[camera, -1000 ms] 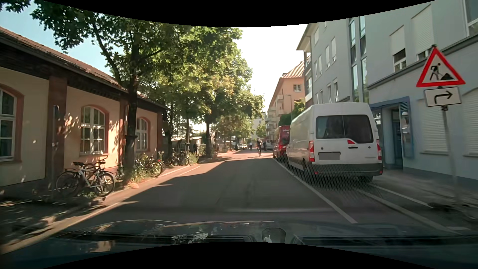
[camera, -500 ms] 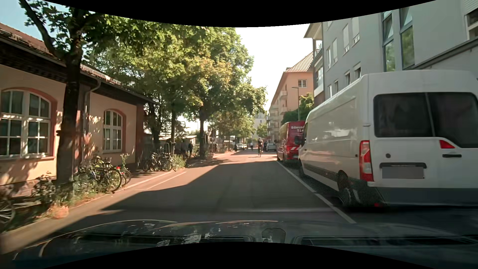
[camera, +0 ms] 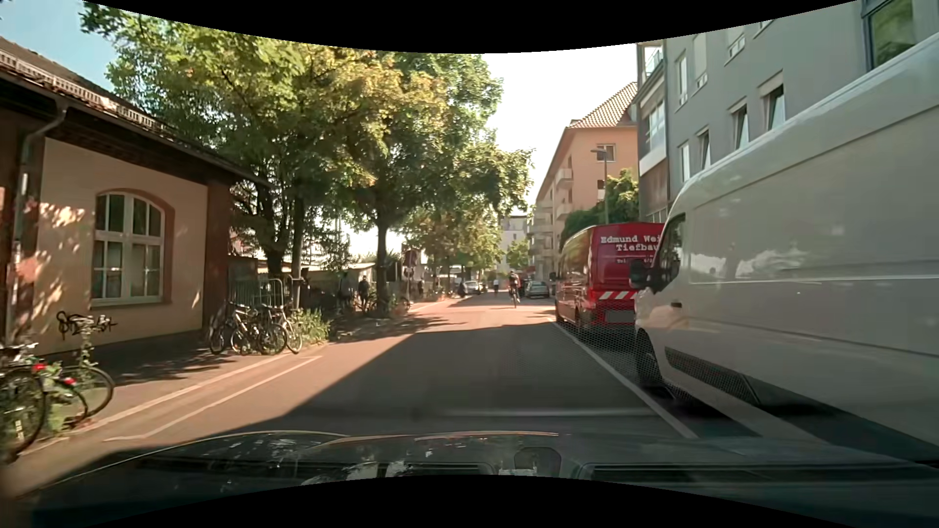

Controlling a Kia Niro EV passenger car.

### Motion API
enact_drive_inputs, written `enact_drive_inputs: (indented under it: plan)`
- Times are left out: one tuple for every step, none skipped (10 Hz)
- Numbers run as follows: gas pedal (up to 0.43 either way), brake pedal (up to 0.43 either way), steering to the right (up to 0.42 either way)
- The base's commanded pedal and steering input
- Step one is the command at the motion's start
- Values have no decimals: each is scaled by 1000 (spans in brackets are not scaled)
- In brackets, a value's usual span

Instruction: Follow the waypoints while adhering to traffic rules and regulations

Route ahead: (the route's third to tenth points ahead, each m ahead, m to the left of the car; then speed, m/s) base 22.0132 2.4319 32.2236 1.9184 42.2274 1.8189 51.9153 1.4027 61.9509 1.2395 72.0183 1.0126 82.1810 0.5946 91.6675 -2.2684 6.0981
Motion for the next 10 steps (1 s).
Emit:
enact_drive_inputs:
  plan:
    - [0,0,-8]
    - [0,0,-8]
    - [0,0,-8]
    - [0,0,-8]
    - [0,6,-8]
    - [0,18,-7]
    - [0,30,-6]
    - [0,55,-6]
    - [0,61,-6]
    - [0,61,-8]
